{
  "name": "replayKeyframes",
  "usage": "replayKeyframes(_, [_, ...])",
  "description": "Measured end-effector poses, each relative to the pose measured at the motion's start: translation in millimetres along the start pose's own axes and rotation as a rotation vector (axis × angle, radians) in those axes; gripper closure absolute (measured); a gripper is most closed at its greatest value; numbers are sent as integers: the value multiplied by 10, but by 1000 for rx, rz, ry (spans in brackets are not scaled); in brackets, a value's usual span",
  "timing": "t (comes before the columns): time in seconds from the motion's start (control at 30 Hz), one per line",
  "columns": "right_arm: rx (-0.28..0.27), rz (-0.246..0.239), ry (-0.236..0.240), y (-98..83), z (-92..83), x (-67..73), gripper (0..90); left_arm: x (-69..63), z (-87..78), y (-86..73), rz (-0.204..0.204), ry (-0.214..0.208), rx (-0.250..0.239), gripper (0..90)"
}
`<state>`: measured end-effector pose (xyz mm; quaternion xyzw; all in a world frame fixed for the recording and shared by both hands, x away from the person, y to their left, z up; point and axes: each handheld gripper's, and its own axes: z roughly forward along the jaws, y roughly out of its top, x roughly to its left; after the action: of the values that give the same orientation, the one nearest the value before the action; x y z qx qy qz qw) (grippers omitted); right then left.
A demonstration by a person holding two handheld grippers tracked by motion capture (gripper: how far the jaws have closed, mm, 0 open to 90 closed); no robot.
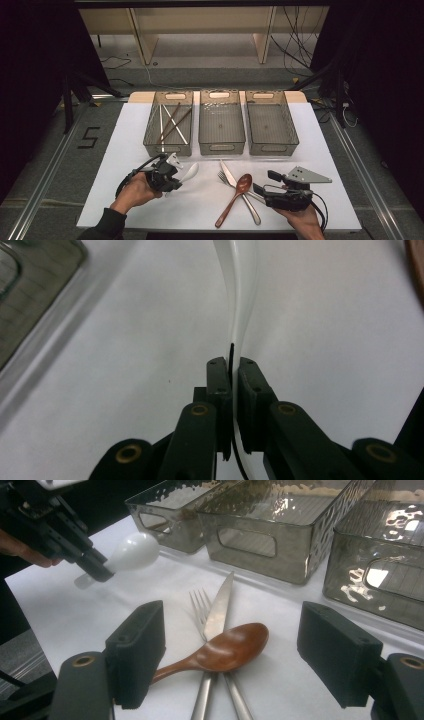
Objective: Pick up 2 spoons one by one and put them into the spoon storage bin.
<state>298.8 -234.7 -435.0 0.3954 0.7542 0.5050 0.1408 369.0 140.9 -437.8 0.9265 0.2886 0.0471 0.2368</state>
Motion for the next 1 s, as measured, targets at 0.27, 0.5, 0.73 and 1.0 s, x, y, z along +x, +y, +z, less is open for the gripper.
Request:
replayKeyframes(0.27, [-2,3,-4,2,-2,0,280,44,-72,126,-59,5,-115,850])
replayKeyframes(0.5, [-3,7,-5,1,-5,-4,279,135,-101,358,-86,26,-203,850])
replayKeyframes(0.73, [-4,5,-3,1,-4,-8,279,198,-122,598,-92,33,-267,850])
replayKeyframes(1.0, [-6,9,1,3,-10,-3,280,249,-110,827,-109,45,-321,850])
